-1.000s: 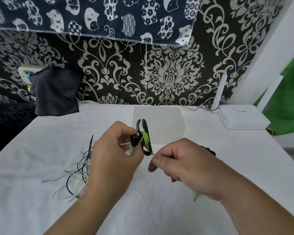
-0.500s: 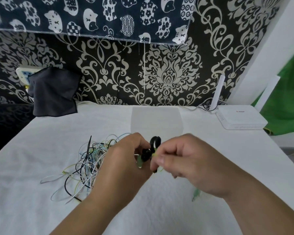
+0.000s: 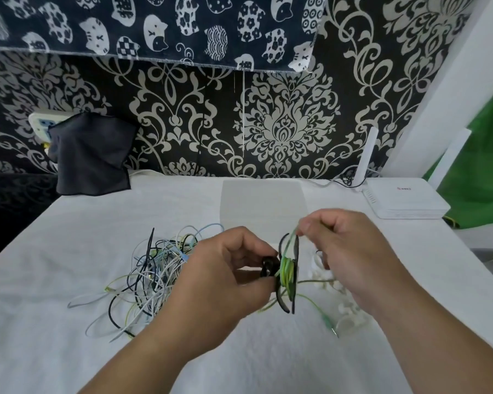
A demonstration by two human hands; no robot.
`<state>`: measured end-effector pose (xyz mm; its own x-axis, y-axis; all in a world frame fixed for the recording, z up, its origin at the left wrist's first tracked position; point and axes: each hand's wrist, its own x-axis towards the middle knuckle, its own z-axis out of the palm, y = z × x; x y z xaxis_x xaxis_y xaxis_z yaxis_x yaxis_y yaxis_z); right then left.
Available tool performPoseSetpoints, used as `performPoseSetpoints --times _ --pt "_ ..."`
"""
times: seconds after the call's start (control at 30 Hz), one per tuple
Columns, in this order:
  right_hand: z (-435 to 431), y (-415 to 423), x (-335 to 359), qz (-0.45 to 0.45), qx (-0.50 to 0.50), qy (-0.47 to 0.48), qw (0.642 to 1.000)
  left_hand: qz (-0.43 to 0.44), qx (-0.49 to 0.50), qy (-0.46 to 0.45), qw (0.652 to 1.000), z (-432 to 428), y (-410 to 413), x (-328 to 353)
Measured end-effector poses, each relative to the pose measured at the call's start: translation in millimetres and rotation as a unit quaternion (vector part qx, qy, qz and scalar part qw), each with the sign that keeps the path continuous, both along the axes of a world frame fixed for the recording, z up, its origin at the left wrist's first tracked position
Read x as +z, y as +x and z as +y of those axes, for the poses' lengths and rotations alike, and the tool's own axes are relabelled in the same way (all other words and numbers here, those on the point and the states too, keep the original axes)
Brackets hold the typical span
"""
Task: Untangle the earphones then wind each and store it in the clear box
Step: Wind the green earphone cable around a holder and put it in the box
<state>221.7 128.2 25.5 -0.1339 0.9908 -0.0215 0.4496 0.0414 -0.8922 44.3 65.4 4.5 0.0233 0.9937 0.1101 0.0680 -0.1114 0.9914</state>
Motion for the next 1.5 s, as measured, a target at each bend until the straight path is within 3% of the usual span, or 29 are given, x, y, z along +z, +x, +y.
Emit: performPoseSetpoints --times 0.13,0.27,0.7,0.87,1.0,1.13,1.27,1.37,1.5 --pt "-9 -11 -8 -0.129 0.164 -0.095 0.973 -0.084 0.079 0.011 0.993 3 -2 1" --pt "-19 -18 -4 -0.091 0.275 -0.170 0.942 -0.046 0.168 -0.028 0.984 7 -10 1" --pt "-13 -13 12 -0.063 0.237 -0.131 0.961 0.104 0.184 -0.007 0.977 5 -18 7" --pt "-23 -20 21 -0.051 0.280 -0.116 0.952 0.260 0.181 0.054 0.947 -3 -9 5" --pt "-23 -18 31 -0.022 0.219 -0.089 0.971 0.296 0.156 0.076 0.940 -6 -6 2" --pt "-17 -8 37 -0.007 0.082 -0.046 0.996 0.244 0.110 0.048 0.962 -6 -8 1" --pt "-16 -6 33 -0.005 0.020 0.014 1.000 0.158 0.045 0.022 0.986 -9 -3 3" --pt "-11 -6 21 -0.023 0.014 0.009 1.000 0.028 0.008 0.015 0.999 -5 -2 3" --pt "-11 -10 4 -0.065 0.073 -0.069 0.993 -0.113 0.046 0.006 0.992 -2 -2 4"
